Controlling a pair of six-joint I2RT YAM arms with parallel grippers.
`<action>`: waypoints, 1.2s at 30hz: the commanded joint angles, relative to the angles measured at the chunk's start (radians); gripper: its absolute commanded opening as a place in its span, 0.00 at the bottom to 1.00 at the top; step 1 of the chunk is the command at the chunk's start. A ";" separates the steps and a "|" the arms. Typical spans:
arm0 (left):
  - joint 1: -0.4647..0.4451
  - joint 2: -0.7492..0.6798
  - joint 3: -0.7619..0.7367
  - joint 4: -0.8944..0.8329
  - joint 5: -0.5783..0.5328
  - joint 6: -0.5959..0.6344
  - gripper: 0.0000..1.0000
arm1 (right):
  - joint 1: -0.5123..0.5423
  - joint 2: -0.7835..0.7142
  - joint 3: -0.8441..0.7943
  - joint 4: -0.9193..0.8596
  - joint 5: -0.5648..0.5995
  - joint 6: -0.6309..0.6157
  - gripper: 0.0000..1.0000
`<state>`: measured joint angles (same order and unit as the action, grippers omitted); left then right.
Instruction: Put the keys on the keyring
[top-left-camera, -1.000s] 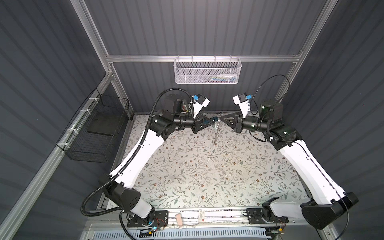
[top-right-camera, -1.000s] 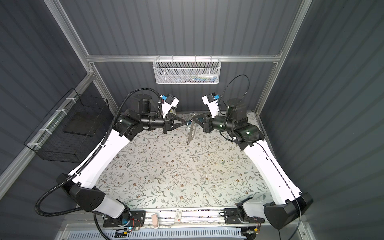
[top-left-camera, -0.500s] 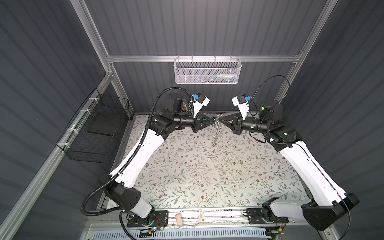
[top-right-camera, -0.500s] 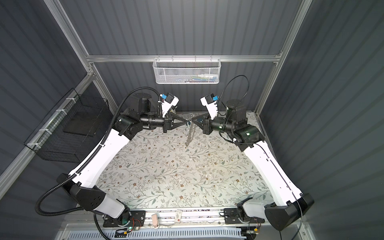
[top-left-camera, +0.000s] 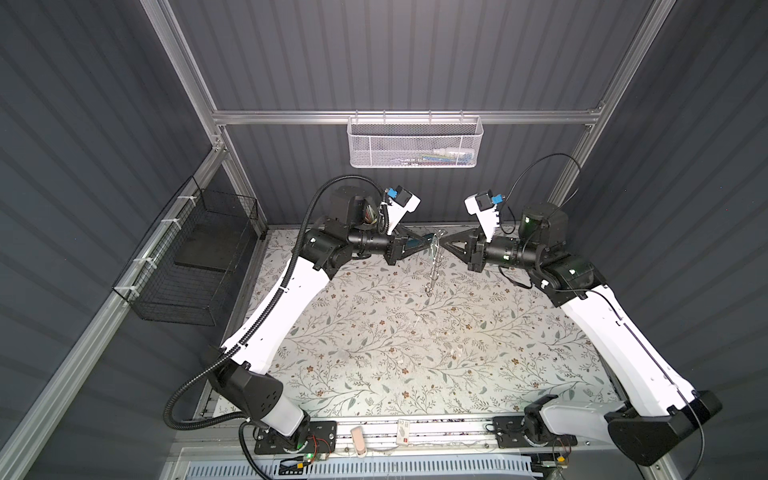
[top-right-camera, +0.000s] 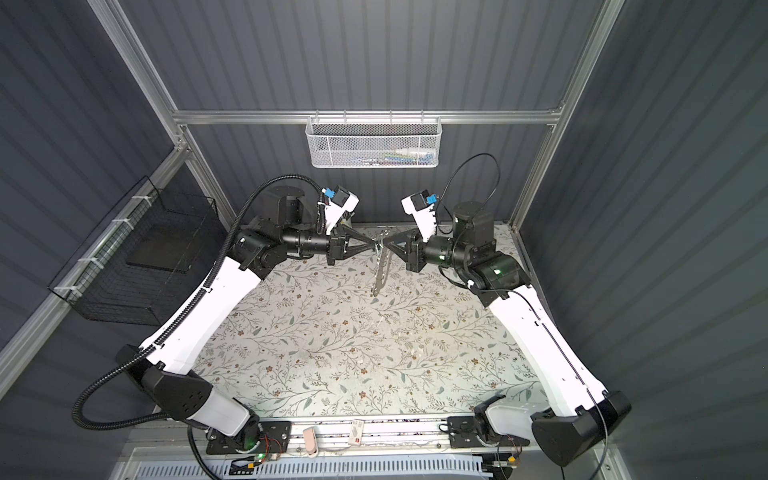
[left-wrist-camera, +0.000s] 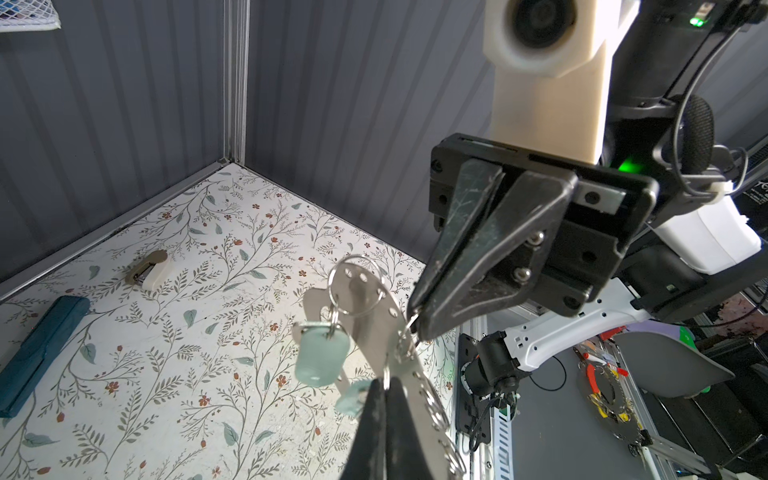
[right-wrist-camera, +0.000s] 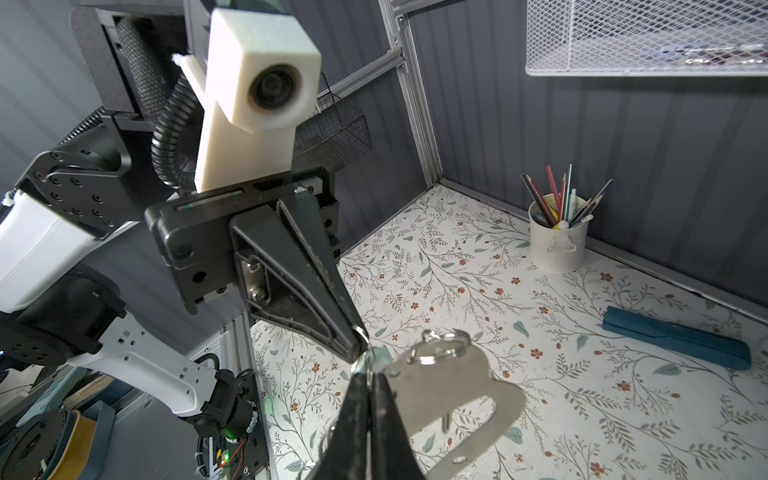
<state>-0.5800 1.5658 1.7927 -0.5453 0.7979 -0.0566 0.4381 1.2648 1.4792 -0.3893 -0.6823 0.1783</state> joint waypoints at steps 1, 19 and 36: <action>-0.003 0.005 0.031 0.000 0.025 -0.012 0.00 | 0.008 -0.017 -0.006 0.036 -0.006 -0.005 0.07; -0.003 -0.004 0.019 0.013 0.045 -0.017 0.00 | 0.008 -0.016 -0.005 0.020 0.033 -0.003 0.07; -0.003 -0.003 0.018 0.022 0.069 -0.028 0.00 | 0.012 -0.001 0.006 0.006 0.025 0.004 0.06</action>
<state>-0.5800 1.5658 1.7943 -0.5373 0.8196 -0.0677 0.4461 1.2633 1.4769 -0.3901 -0.6628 0.1791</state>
